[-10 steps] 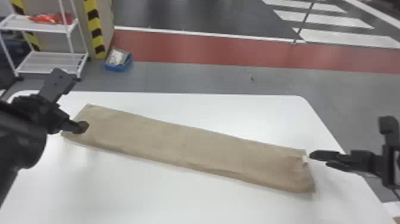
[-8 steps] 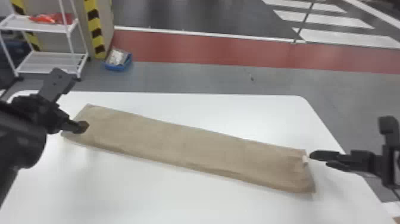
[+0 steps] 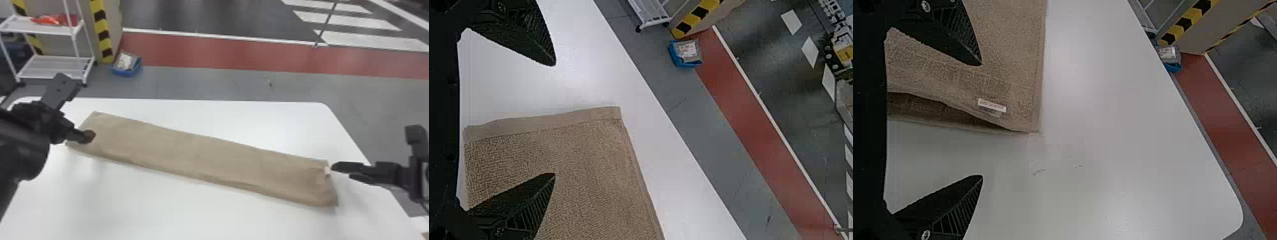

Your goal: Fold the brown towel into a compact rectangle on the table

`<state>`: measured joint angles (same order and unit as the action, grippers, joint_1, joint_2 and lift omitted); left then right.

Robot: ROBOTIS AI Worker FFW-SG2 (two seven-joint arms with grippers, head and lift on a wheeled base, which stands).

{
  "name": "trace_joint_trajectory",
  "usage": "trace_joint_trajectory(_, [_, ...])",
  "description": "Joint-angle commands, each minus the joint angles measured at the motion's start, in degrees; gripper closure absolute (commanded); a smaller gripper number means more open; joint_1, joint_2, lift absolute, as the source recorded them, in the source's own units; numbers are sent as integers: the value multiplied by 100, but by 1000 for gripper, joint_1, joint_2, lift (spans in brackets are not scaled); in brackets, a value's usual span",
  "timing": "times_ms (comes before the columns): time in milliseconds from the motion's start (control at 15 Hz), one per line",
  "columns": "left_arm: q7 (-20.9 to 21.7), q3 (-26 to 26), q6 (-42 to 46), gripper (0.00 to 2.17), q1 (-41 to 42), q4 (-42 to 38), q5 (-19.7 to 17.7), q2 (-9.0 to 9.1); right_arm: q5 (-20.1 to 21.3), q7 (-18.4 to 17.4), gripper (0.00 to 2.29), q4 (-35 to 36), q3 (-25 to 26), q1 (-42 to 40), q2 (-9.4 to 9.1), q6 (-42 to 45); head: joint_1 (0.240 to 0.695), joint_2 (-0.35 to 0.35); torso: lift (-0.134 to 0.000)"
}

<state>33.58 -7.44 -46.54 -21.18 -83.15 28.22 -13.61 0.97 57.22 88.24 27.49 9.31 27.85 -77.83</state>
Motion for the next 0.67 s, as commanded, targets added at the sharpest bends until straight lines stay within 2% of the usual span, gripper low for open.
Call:
trace_joint_trajectory(0, [52, 50, 0, 103, -26, 9, -62, 8, 0, 0, 73, 0, -7, 1, 1, 0, 695, -178, -124])
trace_joint_trajectory(67, [52, 94, 0, 103, -44, 18, -115, 16, 0, 0, 73, 0, -25, 1, 1, 0, 695, -178, -124])
trace_joint_trajectory(267, [166, 252, -35, 144, -255, 115, -625, 16, 9, 0, 73, 0, -33, -8, -8, 0, 695, -177, -124])
trace_joint_trajectory(400, [237, 305, -105, 147, -360, 220, -721, 16, 9, 0, 73, 0, -33, -25, -8, 0, 695, -180, -124])
trace_joint_trajectory(533, [324, 375, -369, 181, -633, 580, -1108, 25, 0, 0, 73, 0, 2, -43, -8, 35, 695, -184, -124])
trace_joint_trajectory(600, [342, 392, -422, 198, -747, 783, -1143, 25, 0, 0, 73, 0, 2, -52, -8, 35, 695, -185, -124])
